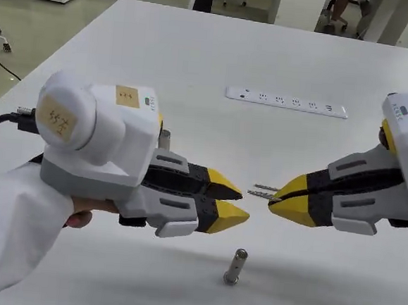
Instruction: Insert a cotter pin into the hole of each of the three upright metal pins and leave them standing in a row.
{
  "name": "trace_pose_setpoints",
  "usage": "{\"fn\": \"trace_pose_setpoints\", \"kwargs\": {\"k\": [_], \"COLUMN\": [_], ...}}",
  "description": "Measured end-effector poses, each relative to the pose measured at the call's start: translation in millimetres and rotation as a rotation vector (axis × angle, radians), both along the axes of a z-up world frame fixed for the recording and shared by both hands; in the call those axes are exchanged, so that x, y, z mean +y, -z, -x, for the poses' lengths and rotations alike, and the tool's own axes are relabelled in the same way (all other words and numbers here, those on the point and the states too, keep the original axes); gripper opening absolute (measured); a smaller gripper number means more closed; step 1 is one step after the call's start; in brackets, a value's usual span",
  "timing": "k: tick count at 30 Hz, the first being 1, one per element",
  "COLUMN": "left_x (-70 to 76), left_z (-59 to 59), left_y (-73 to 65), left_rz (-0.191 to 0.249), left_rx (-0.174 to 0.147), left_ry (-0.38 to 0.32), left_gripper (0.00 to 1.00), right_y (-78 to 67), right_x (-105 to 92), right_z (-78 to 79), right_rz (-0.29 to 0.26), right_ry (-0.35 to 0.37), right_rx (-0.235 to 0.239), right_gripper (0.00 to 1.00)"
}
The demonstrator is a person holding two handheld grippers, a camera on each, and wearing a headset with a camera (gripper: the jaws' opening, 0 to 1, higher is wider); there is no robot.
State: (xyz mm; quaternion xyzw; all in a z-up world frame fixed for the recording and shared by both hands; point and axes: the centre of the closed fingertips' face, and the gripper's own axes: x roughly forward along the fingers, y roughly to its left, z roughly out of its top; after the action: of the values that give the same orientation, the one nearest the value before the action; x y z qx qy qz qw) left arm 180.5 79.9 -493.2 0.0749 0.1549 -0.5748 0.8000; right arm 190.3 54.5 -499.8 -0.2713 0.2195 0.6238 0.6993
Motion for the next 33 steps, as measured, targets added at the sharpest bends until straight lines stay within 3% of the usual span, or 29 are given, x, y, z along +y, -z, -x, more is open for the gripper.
{"fn": "trace_pose_setpoints", "kwargs": {"k": [7,14,17,20,27,33], "left_x": [-9.5,-14.2,-12.3,-11.4,-14.1,-14.2], "left_z": [12.4,16.8,14.1,11.7,16.7,15.9], "left_y": [22.0,43.2,47.6,46.6,55.0,59.5], "left_rz": [-0.032,-0.064,-0.084,-0.078,-0.108,-0.135], "left_rx": [0.052,0.100,0.089,0.086,0.097,0.083], "left_ry": [-0.003,-0.031,-0.051,-0.069,-0.050,-0.052], "left_gripper": [0.16,0.18,0.18,0.16,0.14,0.09], "right_y": [15.6,36.4,43.9,49.6,55.7,61.8], "right_x": [-14.9,-23.8,-27.2,-29.2,-25.9,-23.2], "right_z": [4.9,11.5,13.8,15.1,17.7,20.5], "right_rz": [0.045,0.083,0.105,0.116,0.116,0.124], "right_ry": [0.004,-0.005,-0.011,-0.014,-0.025,-0.041], "right_rx": [0.007,0.026,0.028,0.037,0.049,0.053], "right_gripper": [0.00,0.00,0.00,0.00,0.00,0.00]}}
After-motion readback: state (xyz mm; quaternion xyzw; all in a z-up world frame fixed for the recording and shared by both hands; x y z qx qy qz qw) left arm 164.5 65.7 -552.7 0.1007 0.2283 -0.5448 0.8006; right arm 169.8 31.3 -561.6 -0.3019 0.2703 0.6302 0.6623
